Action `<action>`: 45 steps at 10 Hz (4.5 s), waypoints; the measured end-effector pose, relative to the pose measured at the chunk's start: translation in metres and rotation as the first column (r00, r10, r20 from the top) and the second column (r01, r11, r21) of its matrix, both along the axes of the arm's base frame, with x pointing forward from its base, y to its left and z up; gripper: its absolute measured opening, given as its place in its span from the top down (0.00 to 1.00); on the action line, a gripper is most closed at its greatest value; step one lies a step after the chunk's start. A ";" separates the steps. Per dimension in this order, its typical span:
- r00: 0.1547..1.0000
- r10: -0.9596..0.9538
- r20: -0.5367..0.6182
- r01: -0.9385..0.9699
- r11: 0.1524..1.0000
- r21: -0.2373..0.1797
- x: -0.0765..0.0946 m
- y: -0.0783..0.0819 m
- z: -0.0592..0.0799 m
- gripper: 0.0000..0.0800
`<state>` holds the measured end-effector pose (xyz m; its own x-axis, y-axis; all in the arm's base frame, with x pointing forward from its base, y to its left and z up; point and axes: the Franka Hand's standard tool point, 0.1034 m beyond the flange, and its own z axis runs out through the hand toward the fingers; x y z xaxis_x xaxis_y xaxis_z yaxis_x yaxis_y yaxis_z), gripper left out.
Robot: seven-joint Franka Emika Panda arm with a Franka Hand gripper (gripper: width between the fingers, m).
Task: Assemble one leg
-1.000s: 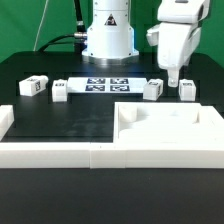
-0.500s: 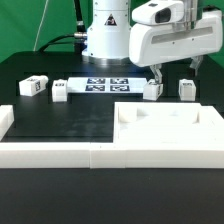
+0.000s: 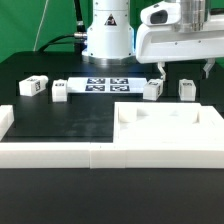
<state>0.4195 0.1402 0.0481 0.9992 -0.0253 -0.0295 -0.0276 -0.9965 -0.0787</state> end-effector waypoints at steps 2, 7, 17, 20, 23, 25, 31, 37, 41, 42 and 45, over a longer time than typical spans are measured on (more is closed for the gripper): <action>1.000 0.016 -0.025 -0.017 1.000 -0.003 -0.002 -0.001 -0.001 0.19; 0.950 0.063 -0.305 -0.073 0.997 -0.020 -0.011 0.012 0.001 0.19; 0.579 -0.043 -0.814 -0.034 0.996 -0.077 -0.029 0.013 -0.027 0.19; 0.589 -0.044 -0.807 -0.037 0.996 -0.081 -0.043 0.014 -0.041 0.19; 0.589 -0.040 -0.807 -0.045 0.996 -0.082 -0.046 0.016 -0.042 0.22; 0.589 -0.039 -0.807 -0.046 0.996 -0.081 -0.046 0.016 -0.042 0.45; 0.588 -0.038 -0.808 -0.046 0.996 -0.081 -0.046 0.016 -0.042 0.64; 0.647 -0.016 -0.762 -0.069 0.994 -0.079 -0.031 0.017 0.027 0.64; 0.807 -0.010 -0.591 -0.039 0.997 -0.070 -0.024 0.022 0.019 0.64; 0.854 -0.006 -0.520 -0.030 0.998 -0.062 -0.017 0.024 0.015 0.64; 0.948 0.028 -0.316 -0.041 0.998 -0.036 0.002 0.012 0.020 0.64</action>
Offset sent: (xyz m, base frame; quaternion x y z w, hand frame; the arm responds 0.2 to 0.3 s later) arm -0.0071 0.0227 -0.0026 -0.0009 -0.0807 -0.0035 0.9967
